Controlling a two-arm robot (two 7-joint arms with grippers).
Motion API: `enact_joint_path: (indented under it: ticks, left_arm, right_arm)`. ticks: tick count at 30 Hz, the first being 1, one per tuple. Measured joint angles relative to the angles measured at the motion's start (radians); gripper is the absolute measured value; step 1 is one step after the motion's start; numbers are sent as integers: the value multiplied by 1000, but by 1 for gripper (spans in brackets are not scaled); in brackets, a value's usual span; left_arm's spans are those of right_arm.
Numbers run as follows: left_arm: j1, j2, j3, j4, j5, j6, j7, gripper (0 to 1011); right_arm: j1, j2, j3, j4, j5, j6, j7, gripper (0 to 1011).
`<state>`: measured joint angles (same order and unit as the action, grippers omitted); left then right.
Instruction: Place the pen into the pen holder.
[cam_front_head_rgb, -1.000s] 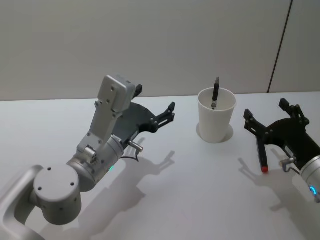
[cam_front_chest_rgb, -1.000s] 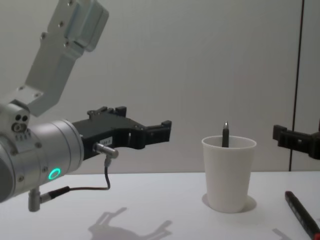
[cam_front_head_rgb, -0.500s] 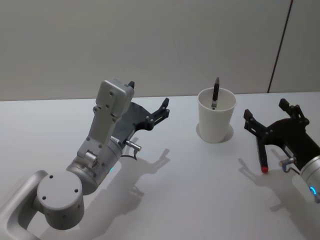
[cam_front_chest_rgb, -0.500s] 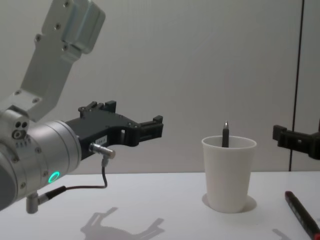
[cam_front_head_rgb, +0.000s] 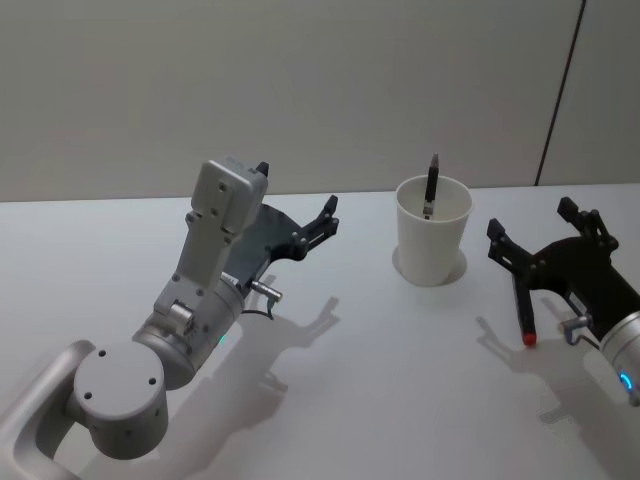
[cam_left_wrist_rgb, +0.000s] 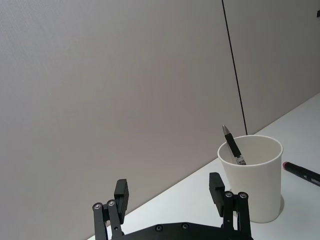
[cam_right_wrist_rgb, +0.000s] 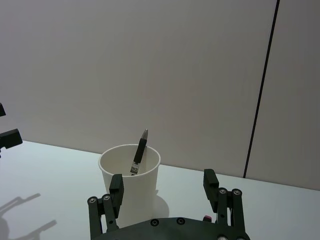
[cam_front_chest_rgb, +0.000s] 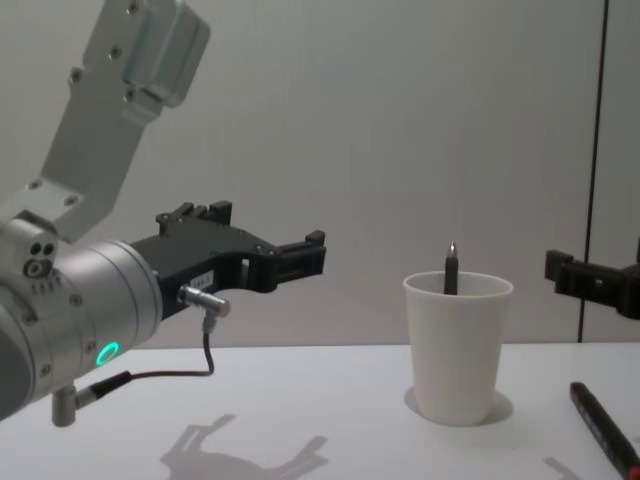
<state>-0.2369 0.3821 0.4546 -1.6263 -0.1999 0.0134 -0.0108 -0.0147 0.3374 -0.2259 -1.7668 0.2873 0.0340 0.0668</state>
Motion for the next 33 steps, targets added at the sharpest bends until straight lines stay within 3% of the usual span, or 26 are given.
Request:
enact_joint_path:
  ticks: [33]
  left_arm:
    - [0,0,0,0,0,1,0,1001]
  right_arm:
    - [0,-1,1,1,0,1,0,1002]
